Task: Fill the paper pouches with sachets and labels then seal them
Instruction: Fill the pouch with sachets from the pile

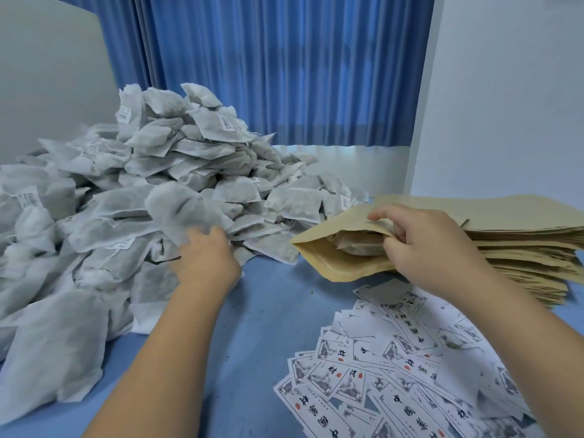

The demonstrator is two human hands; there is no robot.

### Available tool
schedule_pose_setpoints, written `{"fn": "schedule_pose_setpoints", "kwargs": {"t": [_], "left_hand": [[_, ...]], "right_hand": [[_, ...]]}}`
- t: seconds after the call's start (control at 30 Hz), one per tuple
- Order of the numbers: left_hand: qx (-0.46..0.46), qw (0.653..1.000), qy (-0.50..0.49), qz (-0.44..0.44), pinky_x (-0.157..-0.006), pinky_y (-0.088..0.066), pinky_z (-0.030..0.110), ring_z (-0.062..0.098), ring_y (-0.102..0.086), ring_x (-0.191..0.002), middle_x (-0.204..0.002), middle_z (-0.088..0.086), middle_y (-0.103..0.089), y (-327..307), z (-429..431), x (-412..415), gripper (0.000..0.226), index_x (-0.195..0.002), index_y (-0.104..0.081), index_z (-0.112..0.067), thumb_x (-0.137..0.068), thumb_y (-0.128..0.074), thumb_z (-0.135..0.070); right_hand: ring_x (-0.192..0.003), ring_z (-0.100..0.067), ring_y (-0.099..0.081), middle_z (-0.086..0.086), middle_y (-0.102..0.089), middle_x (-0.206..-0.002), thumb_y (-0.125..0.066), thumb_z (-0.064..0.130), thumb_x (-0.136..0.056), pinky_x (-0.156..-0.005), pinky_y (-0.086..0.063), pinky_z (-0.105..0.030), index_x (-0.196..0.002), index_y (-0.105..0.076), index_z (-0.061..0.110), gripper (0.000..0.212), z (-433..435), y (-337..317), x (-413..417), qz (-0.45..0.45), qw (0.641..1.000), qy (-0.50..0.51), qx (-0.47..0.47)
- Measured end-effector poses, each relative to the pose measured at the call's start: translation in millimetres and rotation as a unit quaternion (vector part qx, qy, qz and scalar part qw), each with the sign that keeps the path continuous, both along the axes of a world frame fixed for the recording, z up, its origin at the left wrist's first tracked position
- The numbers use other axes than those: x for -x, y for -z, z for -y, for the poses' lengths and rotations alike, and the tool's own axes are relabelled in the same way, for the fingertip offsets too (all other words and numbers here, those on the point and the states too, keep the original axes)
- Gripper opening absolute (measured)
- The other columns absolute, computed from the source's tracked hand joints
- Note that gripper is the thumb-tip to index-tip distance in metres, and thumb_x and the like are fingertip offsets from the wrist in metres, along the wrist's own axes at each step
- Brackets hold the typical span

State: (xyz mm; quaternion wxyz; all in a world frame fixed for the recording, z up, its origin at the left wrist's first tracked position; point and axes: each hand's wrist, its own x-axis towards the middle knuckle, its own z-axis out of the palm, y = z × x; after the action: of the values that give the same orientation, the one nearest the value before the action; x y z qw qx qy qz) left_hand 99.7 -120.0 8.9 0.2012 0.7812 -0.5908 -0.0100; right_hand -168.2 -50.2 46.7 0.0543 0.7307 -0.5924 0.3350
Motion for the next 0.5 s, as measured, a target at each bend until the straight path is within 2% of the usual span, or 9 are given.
{"fn": "schedule_pose_setpoints", "kwargs": {"t": [0.1, 0.13, 0.2, 0.27, 0.33, 0.43, 0.5], "left_hand": [[-0.066, 0.997, 0.032, 0.004, -0.084, -0.044, 0.035, 0.034, -0.053, -0.110, -0.133, 0.015, -0.031, 8, 5, 5, 0.055, -0.135, -0.037, -0.016, -0.083, -0.054, -0.011], [-0.091, 0.995, 0.043, 0.012, -0.086, -0.046, 0.033, 0.032, -0.054, -0.111, -0.133, 0.013, -0.037, 11, 6, 7, 0.056, -0.135, -0.038, -0.016, -0.081, -0.055, -0.014], [-0.104, 0.992, 0.063, 0.026, -0.089, -0.049, 0.036, 0.027, -0.055, -0.107, -0.124, 0.008, -0.053, 15, 7, 9, 0.043, -0.122, -0.049, -0.017, -0.080, -0.056, -0.020], [-0.050, 0.995, 0.083, 0.027, -0.086, -0.050, 0.036, 0.026, -0.056, -0.103, -0.116, 0.005, -0.059, 14, 6, 10, 0.029, -0.110, -0.055, -0.019, -0.083, -0.054, -0.029], [0.049, 0.990, 0.135, 0.001, -0.080, -0.046, 0.032, 0.025, -0.056, -0.106, -0.112, 0.003, -0.060, 11, 4, 13, 0.033, -0.113, -0.056, -0.021, -0.083, -0.058, -0.034], [0.214, 0.940, 0.252, -0.085, -0.078, -0.042, 0.031, 0.019, -0.054, -0.100, -0.106, -0.004, -0.053, 1, -5, 25, 0.037, -0.116, -0.057, -0.023, -0.081, -0.063, -0.033], [0.276, 0.897, 0.331, -0.097, -0.081, -0.045, 0.031, 0.015, -0.052, -0.098, -0.110, -0.003, -0.047, -4, -16, 38, 0.039, -0.116, -0.060, -0.021, -0.078, -0.060, -0.028]], "right_hand": [[-0.064, -0.012, -0.048, 0.013, -0.045, -0.056, -0.054, 0.010, -0.081, -0.059, -0.035, -0.029, -0.108, -0.064, 0.035, 0.039, 0, 0, 2, 0.006, 1.000, 0.002, -0.001], [-0.062, -0.009, -0.047, 0.013, -0.045, -0.055, -0.054, 0.010, -0.081, -0.057, -0.034, -0.029, -0.107, -0.065, 0.035, 0.038, 1, 0, 2, 0.008, 1.000, 0.003, 0.000], [-0.061, -0.009, -0.045, 0.013, -0.043, -0.054, -0.054, 0.010, -0.081, -0.057, -0.032, -0.028, -0.107, -0.065, 0.035, 0.038, 1, 0, 3, 0.012, 1.000, 0.005, 0.000], [-0.061, -0.011, -0.044, 0.014, -0.042, -0.055, -0.054, 0.010, -0.081, -0.058, -0.032, -0.028, -0.108, -0.065, 0.035, 0.038, 2, 0, 3, 0.013, 1.000, 0.008, 0.001], [-0.060, -0.008, -0.044, 0.014, -0.042, -0.055, -0.054, 0.010, -0.081, -0.058, -0.032, -0.028, -0.107, -0.066, 0.035, 0.038, 2, 0, 4, 0.019, 1.000, 0.009, 0.003], [-0.060, -0.011, -0.044, 0.013, -0.042, -0.055, -0.053, 0.010, -0.081, -0.059, -0.034, -0.028, -0.106, -0.066, 0.035, 0.038, 2, -1, 5, 0.030, 0.999, 0.013, 0.004], [-0.064, -0.015, -0.045, 0.014, -0.042, -0.056, -0.053, 0.011, -0.081, -0.062, -0.036, -0.029, -0.106, -0.066, 0.035, 0.037, 2, -2, 5, 0.037, 0.999, 0.014, 0.005]]}}
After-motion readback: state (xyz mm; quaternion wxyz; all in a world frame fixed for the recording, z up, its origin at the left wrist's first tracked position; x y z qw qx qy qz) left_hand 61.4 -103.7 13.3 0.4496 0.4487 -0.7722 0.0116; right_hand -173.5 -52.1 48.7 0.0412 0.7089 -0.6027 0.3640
